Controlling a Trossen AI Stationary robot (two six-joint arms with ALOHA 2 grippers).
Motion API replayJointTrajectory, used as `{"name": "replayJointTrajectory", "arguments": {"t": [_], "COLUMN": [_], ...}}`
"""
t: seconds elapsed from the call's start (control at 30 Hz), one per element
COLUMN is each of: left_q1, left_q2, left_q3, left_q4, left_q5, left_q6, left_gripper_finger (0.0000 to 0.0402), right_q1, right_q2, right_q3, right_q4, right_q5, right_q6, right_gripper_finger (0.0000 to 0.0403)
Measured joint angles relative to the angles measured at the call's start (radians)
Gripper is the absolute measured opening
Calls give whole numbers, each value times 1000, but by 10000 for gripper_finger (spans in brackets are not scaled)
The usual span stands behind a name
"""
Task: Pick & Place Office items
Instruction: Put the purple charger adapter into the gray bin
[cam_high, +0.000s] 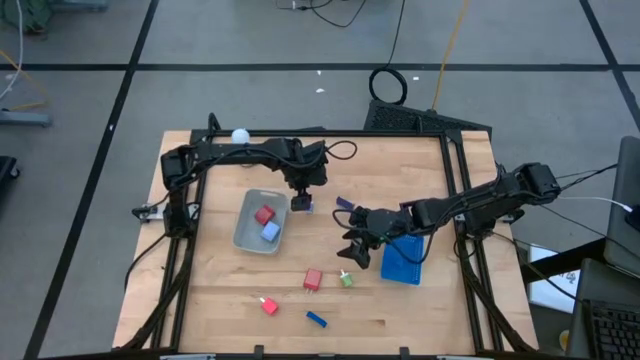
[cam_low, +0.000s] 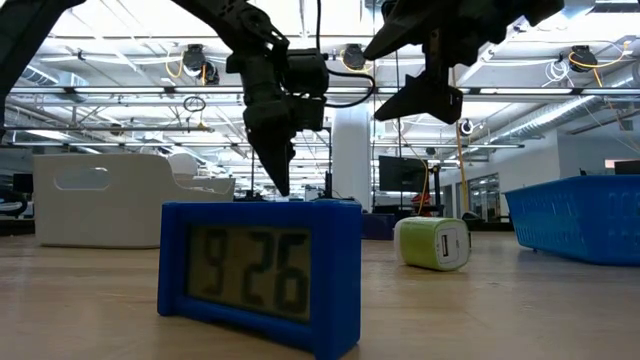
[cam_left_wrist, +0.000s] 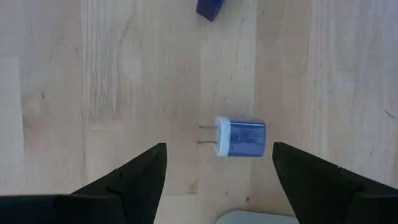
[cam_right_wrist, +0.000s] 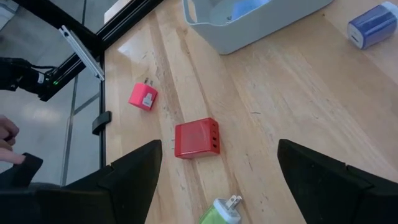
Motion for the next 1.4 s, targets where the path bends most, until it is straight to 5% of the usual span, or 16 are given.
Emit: {"name": "replayJointTrajectory", "arguments": {"t": [0.37,0.7,1.03,1.17,1.4], "left_q1": [-10,-40,-83,-92,-93], "left_q2": [0,-1,-1,-1,-1], "left_q3": [0,0,0,0,0], "left_q4": [6,44,45,45,46], "left_q5": [-35,-51,-128,-215,-214], "left_q6": [-79,-180,-97,-91,-67], "left_gripper_finger": [339,330,395,381,396], "right_q1": [0,18,33,33,33], "right_q2": [0,0,0,0,0], "right_q3": [0,0,0,0,0], "right_q4": [0,0,0,0,0], "right_q5": [0,1,3,3,6], "right_q6": [-4,-5,-4,-4,-4], "right_gripper_finger": [311,311,311,311,311]}}
